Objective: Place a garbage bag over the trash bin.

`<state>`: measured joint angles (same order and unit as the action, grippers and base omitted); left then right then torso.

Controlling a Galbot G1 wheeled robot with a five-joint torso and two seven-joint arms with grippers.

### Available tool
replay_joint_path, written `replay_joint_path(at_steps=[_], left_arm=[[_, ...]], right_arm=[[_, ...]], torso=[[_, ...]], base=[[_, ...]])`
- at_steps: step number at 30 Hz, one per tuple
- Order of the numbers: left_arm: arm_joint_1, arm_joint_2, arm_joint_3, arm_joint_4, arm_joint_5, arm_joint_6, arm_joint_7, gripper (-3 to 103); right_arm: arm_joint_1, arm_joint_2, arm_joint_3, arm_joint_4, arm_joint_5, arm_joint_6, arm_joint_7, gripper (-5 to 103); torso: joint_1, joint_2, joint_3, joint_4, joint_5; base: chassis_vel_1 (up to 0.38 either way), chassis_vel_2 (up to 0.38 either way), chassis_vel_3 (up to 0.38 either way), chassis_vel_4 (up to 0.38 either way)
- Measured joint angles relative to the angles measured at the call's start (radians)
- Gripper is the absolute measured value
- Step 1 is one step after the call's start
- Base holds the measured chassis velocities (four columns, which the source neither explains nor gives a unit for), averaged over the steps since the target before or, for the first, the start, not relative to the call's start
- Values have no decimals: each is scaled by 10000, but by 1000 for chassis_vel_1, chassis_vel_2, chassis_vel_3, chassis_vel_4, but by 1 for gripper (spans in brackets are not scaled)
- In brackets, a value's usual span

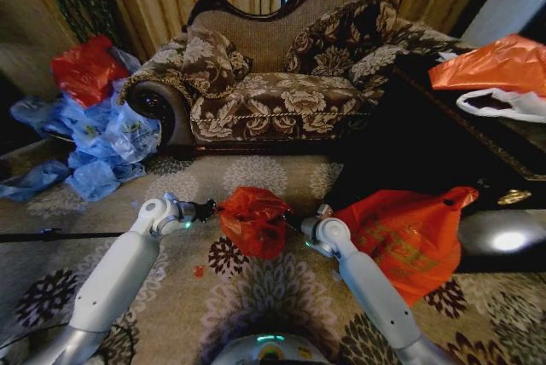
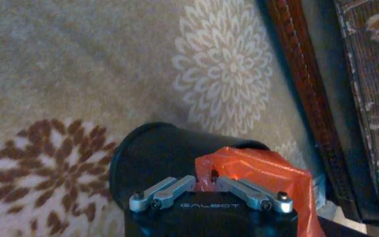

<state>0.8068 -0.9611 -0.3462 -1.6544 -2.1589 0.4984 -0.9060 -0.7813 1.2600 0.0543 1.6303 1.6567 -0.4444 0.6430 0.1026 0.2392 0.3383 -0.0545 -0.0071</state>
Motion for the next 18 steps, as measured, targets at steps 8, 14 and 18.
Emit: replay_joint_path(at_steps=[8,14,18], left_arm=[[-762,-517,256,1200,976,106,739,0],[-1148,-786,339,1671,1546,117,1166,0],[-1295,-857,355,1836,1855,121,1516,0]], right_arm=[[354,181,110,-648,-597,52,-463,0],[478,326,160,-835,-1007,238,-827,0],[373,406,132,-656,-1085,399,-1068,0]], torso=[[1,0,1,0,0],[1,0,2,-2,-2],[0,0,1,-1,1]], base=[[0,0,0,0],[0,0,0,0],[0,0,0,0]])
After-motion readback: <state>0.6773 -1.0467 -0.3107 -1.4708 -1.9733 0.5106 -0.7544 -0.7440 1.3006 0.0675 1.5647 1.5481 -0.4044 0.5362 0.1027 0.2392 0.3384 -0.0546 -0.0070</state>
